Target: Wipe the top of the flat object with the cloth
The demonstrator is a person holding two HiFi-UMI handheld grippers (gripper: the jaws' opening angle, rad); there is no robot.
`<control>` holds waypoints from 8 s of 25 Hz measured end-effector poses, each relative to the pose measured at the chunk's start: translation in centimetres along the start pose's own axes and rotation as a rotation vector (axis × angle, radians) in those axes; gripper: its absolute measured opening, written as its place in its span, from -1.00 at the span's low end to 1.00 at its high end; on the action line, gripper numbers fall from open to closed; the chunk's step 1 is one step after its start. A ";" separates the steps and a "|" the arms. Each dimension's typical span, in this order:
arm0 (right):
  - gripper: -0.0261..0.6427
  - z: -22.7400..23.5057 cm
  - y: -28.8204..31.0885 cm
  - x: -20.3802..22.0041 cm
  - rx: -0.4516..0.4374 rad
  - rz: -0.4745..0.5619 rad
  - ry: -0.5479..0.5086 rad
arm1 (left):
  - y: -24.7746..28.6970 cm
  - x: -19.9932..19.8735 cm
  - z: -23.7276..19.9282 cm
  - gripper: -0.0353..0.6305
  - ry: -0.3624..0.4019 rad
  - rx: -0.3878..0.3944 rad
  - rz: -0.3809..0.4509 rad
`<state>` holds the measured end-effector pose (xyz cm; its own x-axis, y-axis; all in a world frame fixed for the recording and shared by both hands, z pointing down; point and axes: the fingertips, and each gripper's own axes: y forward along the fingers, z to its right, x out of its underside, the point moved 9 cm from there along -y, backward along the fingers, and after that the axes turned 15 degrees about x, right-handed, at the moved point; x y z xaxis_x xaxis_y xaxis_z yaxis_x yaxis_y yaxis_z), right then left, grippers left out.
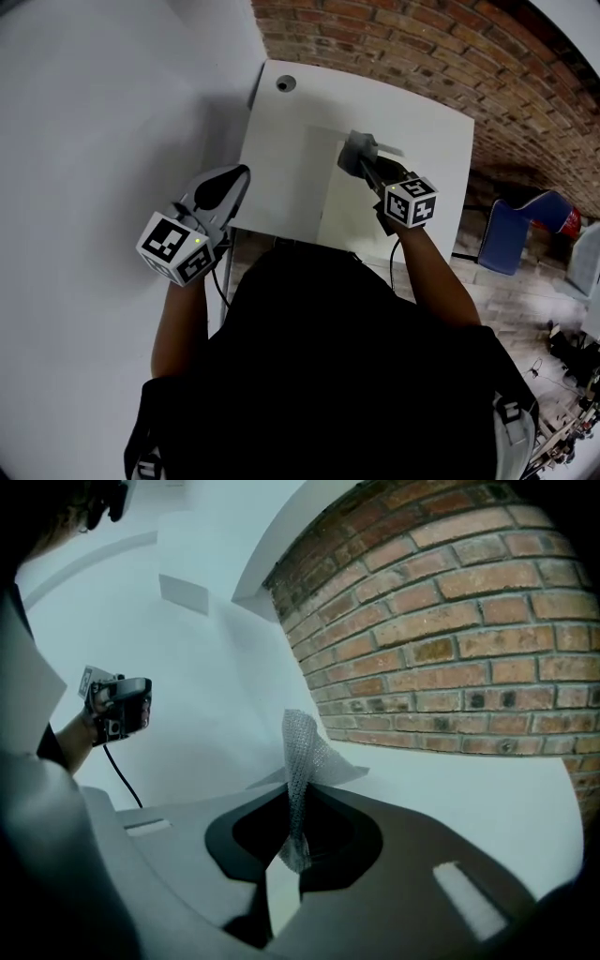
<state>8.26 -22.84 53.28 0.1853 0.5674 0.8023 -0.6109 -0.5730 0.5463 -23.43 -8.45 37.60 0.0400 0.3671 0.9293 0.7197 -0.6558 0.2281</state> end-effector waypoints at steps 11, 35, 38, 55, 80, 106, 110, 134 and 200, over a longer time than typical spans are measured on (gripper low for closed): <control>-0.88 -0.6 3.5 2.3 -0.041 -0.089 -0.008 | -0.4 0.2 -0.3 -0.89 -0.013 -0.021 -0.011; -0.88 0.2 9.0 8.2 -0.051 -0.282 0.056 | -1.0 2.0 -0.3 -0.89 -0.060 -0.058 -0.040; -0.88 0.4 9.3 9.0 -0.048 -0.302 0.069 | -1.3 2.2 0.0 -0.89 -0.062 -0.060 -0.043; -0.88 1.9 9.3 10.9 -0.021 -0.339 0.165 | -2.7 2.9 1.0 -0.89 -0.055 -0.087 -0.031; -0.88 6.9 6.0 12.9 0.079 -0.334 0.272 | -0.9 3.1 2.2 -0.89 -0.041 -0.028 -0.046; -0.88 12.2 2.4 14.3 0.200 -0.314 0.346 | 2.0 2.8 2.1 -0.89 -0.029 0.042 -0.051; -0.88 13.1 1.5 14.7 0.221 -0.314 0.360 | 2.5 2.7 2.3 -0.89 -0.028 0.053 -0.055; -0.88 16.3 -1.3 16.1 0.282 -0.304 0.395 | 3.5 2.5 3.7 -0.89 -0.020 0.071 -0.071; -0.88 -3.8 3.0 13.4 -0.093 -0.244 0.208 | -2.5 4.8 3.7 -0.89 -0.045 0.062 -0.085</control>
<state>5.96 -14.69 64.78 0.1795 0.7951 0.5793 -0.6376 -0.3544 0.6840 -22.50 -2.55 40.42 0.0072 0.4496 0.8932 0.7631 -0.5797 0.2857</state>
